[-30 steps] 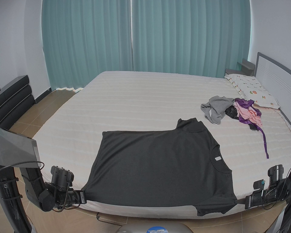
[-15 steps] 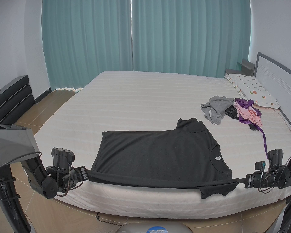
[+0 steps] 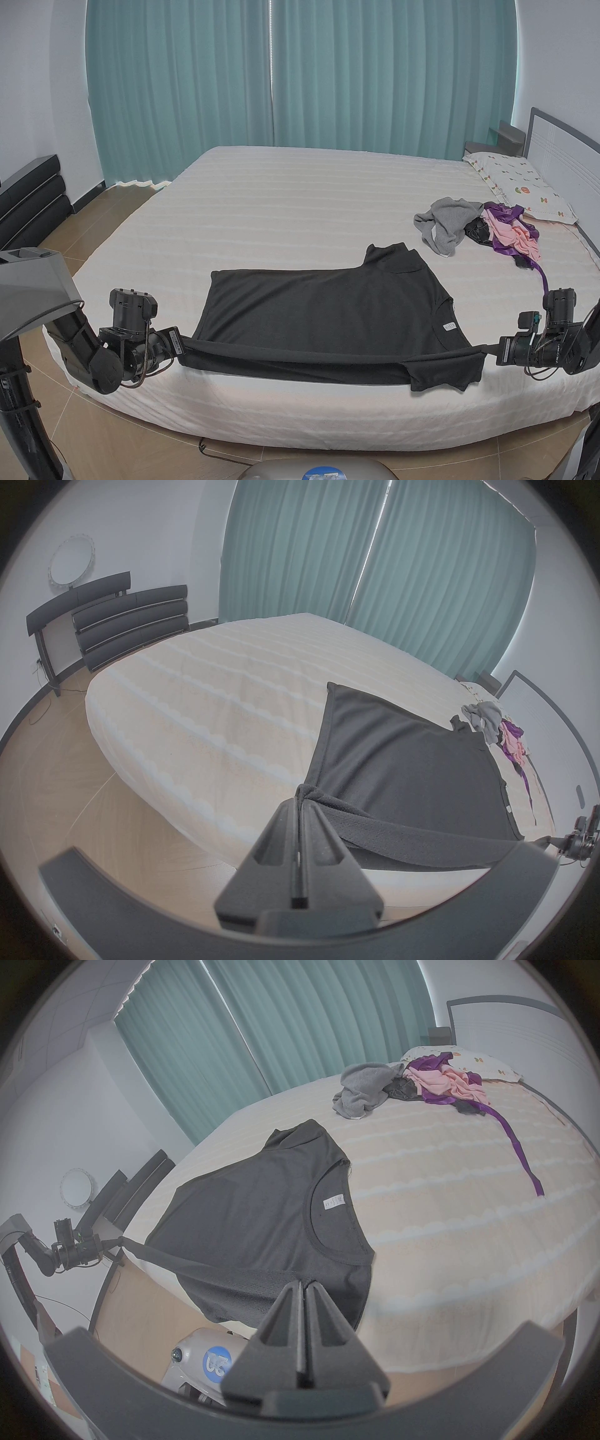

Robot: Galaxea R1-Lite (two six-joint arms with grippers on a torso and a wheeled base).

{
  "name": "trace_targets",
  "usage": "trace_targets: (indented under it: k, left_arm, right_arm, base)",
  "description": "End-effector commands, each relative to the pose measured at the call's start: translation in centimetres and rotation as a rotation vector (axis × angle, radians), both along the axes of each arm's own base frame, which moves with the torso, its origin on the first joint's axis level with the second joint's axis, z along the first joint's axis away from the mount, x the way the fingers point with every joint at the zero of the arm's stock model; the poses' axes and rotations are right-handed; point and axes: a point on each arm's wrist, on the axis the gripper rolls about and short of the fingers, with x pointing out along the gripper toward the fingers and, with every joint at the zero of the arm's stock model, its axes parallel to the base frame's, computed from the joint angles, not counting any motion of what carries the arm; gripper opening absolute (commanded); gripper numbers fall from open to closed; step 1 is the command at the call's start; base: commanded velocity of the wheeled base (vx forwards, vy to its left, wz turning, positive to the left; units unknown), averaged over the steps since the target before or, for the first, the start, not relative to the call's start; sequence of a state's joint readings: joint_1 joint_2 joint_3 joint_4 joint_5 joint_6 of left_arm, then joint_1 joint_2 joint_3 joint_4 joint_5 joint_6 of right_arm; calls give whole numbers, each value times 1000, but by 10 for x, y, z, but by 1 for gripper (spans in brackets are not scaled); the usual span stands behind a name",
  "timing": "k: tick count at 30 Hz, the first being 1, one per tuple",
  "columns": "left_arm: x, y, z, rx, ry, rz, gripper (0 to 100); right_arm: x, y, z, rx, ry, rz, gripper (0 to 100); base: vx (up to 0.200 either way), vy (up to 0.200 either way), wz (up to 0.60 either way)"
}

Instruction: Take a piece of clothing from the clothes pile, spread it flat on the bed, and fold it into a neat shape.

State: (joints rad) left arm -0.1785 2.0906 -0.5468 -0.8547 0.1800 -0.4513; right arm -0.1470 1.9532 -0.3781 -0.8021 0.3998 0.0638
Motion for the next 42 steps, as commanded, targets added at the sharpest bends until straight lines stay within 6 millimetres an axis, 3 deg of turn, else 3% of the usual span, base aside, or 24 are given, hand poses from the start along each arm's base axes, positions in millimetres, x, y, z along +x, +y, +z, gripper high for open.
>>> trace_targets:
  k: [1, 7, 14, 24, 33, 42]
  left_arm:
    - [0, 1, 4, -3, -11, 2, 0]
    - [4, 1, 3, -3, -11, 7, 0]
    - [17, 0, -2, -2, 10, 8, 0]
    - [51, -5, -10, -32, 33, 37, 0]
    - [55, -7, -5, -51, 41, 50, 0]
    - [46, -6, 4, -84, 34, 76, 0]
  right_arm:
    - [3, 2, 1, -2, -9, 6, 0]
    - [8, 1, 6, -3, -37, 4, 0]
    - [22, 0, -1, -20, -28, -10, 0]
    - [58, 5, -16, -38, -26, -23, 0]
    - [75, 7, 6, -8, -40, -53, 0]
    - [60, 6, 26, -9, -55, -57, 0]
  base:
    - [0, 0, 0]
    - [0, 0, 0]
    - [0, 0, 0]
    - [0, 0, 0]
    - [0, 0, 0]
    - [0, 0, 0]
